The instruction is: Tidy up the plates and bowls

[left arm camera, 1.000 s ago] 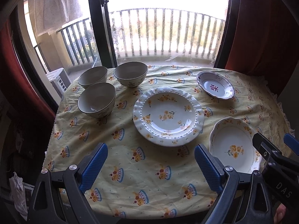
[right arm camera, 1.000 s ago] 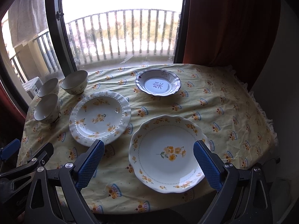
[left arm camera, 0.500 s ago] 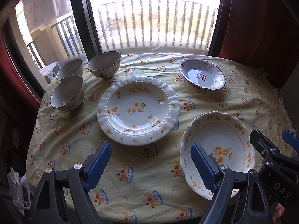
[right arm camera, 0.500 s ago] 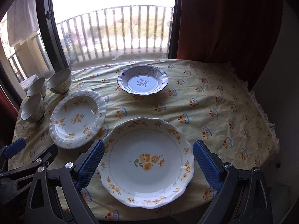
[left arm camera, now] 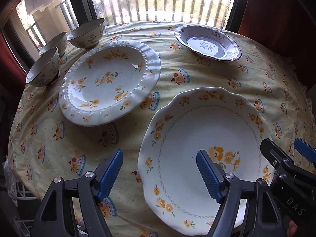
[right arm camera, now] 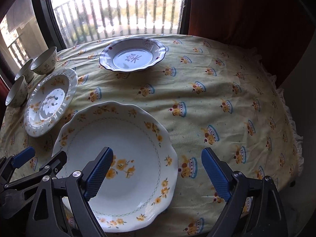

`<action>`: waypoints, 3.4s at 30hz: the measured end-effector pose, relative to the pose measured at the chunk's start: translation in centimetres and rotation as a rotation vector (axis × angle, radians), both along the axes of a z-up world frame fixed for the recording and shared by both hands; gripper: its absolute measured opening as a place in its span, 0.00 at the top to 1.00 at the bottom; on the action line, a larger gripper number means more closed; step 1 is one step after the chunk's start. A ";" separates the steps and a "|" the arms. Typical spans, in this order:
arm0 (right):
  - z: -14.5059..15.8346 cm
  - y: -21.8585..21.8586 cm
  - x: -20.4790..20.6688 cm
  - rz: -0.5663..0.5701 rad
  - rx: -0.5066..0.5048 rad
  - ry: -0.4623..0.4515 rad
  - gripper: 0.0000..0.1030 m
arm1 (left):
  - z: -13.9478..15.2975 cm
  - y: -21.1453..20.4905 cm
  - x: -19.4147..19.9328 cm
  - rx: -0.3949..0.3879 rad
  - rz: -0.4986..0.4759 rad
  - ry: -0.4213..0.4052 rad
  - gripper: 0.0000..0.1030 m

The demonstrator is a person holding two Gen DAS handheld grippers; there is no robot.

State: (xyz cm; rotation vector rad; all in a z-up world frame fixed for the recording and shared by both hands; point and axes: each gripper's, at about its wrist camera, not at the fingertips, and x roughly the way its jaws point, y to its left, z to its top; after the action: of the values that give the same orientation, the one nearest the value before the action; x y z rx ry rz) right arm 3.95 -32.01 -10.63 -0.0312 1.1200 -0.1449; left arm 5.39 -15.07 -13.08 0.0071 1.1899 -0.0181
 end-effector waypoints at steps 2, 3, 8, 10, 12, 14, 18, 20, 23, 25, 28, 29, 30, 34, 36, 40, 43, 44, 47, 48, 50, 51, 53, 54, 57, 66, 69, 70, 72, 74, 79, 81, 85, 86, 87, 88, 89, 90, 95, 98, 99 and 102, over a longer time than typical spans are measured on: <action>-1.1 -0.6 0.3 0.010 0.008 0.024 0.12 | -1.1 -0.4 0.2 0.007 0.012 0.024 0.25; -1.7 -0.8 0.5 0.016 0.010 0.038 0.13 | -1.6 -0.5 0.2 0.009 0.017 0.035 0.25; -3.7 -1.5 1.3 0.045 0.038 0.102 0.20 | -3.0 -1.4 0.5 0.047 0.033 0.074 0.29; -4.4 -1.6 1.8 0.059 0.055 0.135 0.29 | -3.2 -1.4 0.9 0.059 0.037 0.082 0.29; -5.0 -1.6 2.2 0.065 0.070 0.156 0.32 | -3.4 -1.4 1.2 0.056 0.037 0.085 0.27; -5.5 -1.7 2.6 0.071 0.084 0.169 0.34 | -3.4 -1.2 1.4 0.049 0.038 0.087 0.27; -5.9 -1.3 2.9 0.071 0.092 0.178 0.37 | -3.5 -1.1 1.9 0.045 0.028 0.079 0.27; -5.8 -1.4 2.9 0.058 0.090 0.177 0.37 | -3.5 -1.3 1.9 0.043 0.024 0.077 0.28; -5.8 -1.3 3.0 0.047 0.082 0.184 0.37 | -3.5 -1.0 2.0 0.029 0.007 0.088 0.28; -5.6 -1.2 2.8 0.028 0.080 0.193 0.37 | -3.4 -0.7 1.9 0.010 0.002 0.108 0.28; -5.1 -0.5 2.6 0.023 0.058 0.186 0.37 | -3.4 0.4 1.6 -0.025 0.016 0.137 0.28; -4.9 -0.2 2.4 0.026 0.052 0.182 0.37 | -3.3 0.8 1.4 -0.032 0.019 0.140 0.28; -4.6 0.0 2.0 0.031 0.044 0.179 0.37 | -3.2 1.3 1.2 -0.035 0.016 0.140 0.28; -3.6 1.9 1.2 0.021 0.026 0.167 0.37 | -2.3 3.1 0.5 -0.048 -0.003 0.126 0.28; -2.9 3.0 0.8 0.010 0.015 0.155 0.37 | -1.6 4.3 0.3 -0.057 -0.013 0.107 0.28; -1.8 6.3 0.4 -0.002 -0.010 0.123 0.37 | -0.4 7.8 0.2 -0.070 -0.026 0.070 0.28; -1.1 9.5 0.2 -0.002 -0.017 0.109 0.37 | 0.5 11.1 0.3 -0.069 -0.017 0.050 0.29; -0.8 10.6 0.1 0.001 -0.020 0.106 0.37 | 0.8 12.0 0.4 -0.065 -0.011 0.040 0.29; -0.5 14.1 0.2 0.014 -0.043 0.092 0.37 | 1.1 15.0 0.1 -0.070 0.009 0.033 0.29; -0.5 15.3 0.2 0.020 -0.051 0.090 0.37 | 1.0 16.0 -0.1 -0.074 0.018 0.033 0.29; -0.5 17.6 0.4 0.038 -0.054 0.096 0.37 | 1.0 18.4 -0.2 -0.082 0.040 0.030 0.29; -0.5 18.8 0.7 0.048 -0.055 0.099 0.37 | 1.1 19.5 -0.1 -0.082 0.050 0.025 0.29; -0.5 21.2 1.2 0.072 -0.057 0.101 0.37 | 1.1 22.0 -0.1 -0.081 0.075 0.018 0.29; -0.5 22.4 1.4 0.084 -0.056 0.100 0.37 | 1.1 23.1 -0.1 -0.078 0.088 0.015 0.29; -0.8 25.7 2.2 0.125 -0.047 0.100 0.37 | 0.8 26.1 0.0 -0.070 0.123 0.018 0.29; -3.2 33.8 3.7 0.200 -0.005 0.135 0.37 | -1.2 33.7 0.0 -0.041 0.185 0.062 0.29; -4.2 35.5 4.1 0.202 0.005 0.151 0.37 | -2.1 34.9 0.3 -0.028 0.188 0.079 0.29; -4.5 36.0 4.2 0.202 0.008 0.154 0.37 | -2.4 35.3 0.4 -0.028 0.189 0.086 0.29; -5.1 36.8 4.4 0.194 0.002 0.160 0.37 | -3.0 35.8 0.7 -0.024 0.187 0.104 0.29; -5.8 37.2 4.7 0.178 0.005 0.174 0.37 | -3.5 36.2 1.2 -0.026 0.182 0.114 0.29; -6.5 37.8 5.5 0.155 0.012 0.180 0.37 | -3.8 36.6 2.4 -0.004 0.167 0.108 0.29; -6.9 37.9 6.0 0.146 0.026 0.191 0.37 | -3.9 36.7 2.9 0.002 0.170 0.102 0.29; -7.0 38.0 6.9 0.144 0.030 0.185 0.37 | -3.9 36.5 3.4 -0.004 0.156 0.095 0.29; -7.0 37.8 7.1 0.139 0.034 0.190 0.37 | -3.9 36.5 3.6 -0.011 0.154 0.096 0.28; -7.0 37.7 7.3 0.134 0.041 0.198 0.37 | -3.9 36.6 3.7 -0.020 0.156 0.099 0.28; -7.0 37.5 7.5 0.129 0.049 0.209 0.37 | -3.8 36.8 4.0 -0.029 0.161 0.107 0.28; -7.1 37.4 7.6 0.128 0.058 0.224 0.37 | -3.5 37.0 4.1 -0.022 0.165 0.111 0.28; -7.2 37.2 7.6 0.124 0.068 0.243 0.37 | -3.0 37.0 4.2 0.000 0.165 0.100 0.28; -4.2 36.8 7.5 0.117 0.058 0.183 0.25 | 0.1 36.6 4.1 -0.021 0.124 0.053 0.25; -1.9 36.2 7.3 0.091 0.056 0.142 0.23 | 1.6 35.8 4.4 -0.045 0.088 0.044 0.24; -1.3 35.9 7.2 0.078 0.059 0.133 0.23 | 2.2 35.5 4.4 -0.044 0.074 0.033 0.24; 0.6 35.0 7.0 0.061 0.059 0.093 0.23 | 3.6 34.0 4.3 -0.038 0.042 -0.003 0.23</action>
State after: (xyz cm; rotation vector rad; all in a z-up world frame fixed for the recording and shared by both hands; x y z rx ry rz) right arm 10.94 2.97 -10.04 -0.0198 1.2143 -0.0559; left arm 9.71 18.95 -9.44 -0.0515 1.1858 -0.0034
